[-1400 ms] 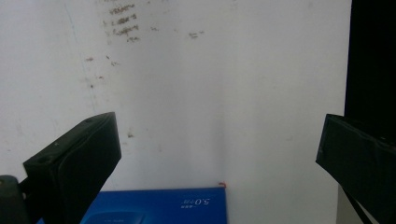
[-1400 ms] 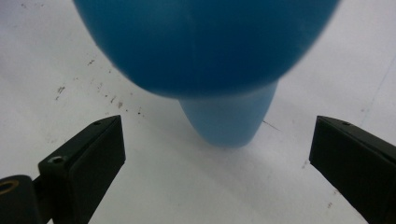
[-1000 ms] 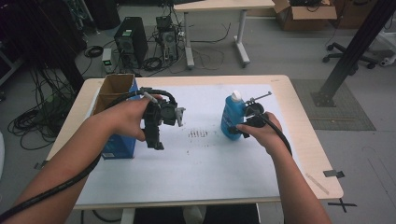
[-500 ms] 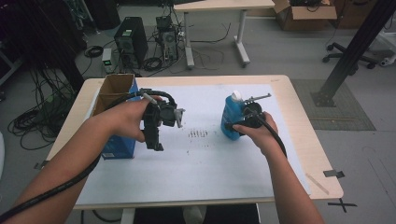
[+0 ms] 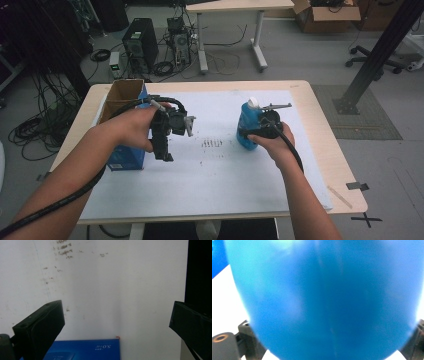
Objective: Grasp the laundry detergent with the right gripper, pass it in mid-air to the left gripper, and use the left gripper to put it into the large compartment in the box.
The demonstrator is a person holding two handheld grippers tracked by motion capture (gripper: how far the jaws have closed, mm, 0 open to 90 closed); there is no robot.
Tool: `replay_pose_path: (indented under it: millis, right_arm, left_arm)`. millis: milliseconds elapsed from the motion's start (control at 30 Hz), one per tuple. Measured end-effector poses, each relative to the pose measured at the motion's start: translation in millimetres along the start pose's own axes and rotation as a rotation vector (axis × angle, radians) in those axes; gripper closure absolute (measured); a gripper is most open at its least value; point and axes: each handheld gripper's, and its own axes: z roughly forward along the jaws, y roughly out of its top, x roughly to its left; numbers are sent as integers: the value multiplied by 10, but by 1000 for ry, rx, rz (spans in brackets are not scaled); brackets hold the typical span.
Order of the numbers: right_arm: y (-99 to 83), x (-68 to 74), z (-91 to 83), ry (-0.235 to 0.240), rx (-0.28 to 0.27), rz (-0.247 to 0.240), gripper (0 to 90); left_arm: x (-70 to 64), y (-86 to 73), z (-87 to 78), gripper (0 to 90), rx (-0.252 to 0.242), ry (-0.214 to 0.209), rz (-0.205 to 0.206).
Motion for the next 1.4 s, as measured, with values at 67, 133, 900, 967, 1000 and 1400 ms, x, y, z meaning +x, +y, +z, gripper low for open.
replay_pose_path:
  millis: [67, 133, 900, 967, 1000, 1400]
  right_arm:
    - [-18, 8, 4, 0, -10, -4, 91]
    - [-35, 9, 8, -7, -27, -5, 133]
    - [-169, 34, 45, -60, -171, -23, 283]
    - [-184, 35, 49, -60, -186, -24, 293]
    - [-189, 35, 48, -62, -192, -26, 296]
    - [-238, 54, 62, -82, -247, -45, 341]
  left_arm:
    - [-2, -3, 7, 2, -1, 1, 1]
    - [-4, -6, 13, 2, 2, 2, 2]
    - [-53, -13, 33, 2, 0, 1, 2]
    - [-55, -18, 37, 2, 1, 1, 5]
    - [-56, -22, 36, 2, 4, 0, 4]
    - [-63, -52, 48, 2, 5, 0, -2]
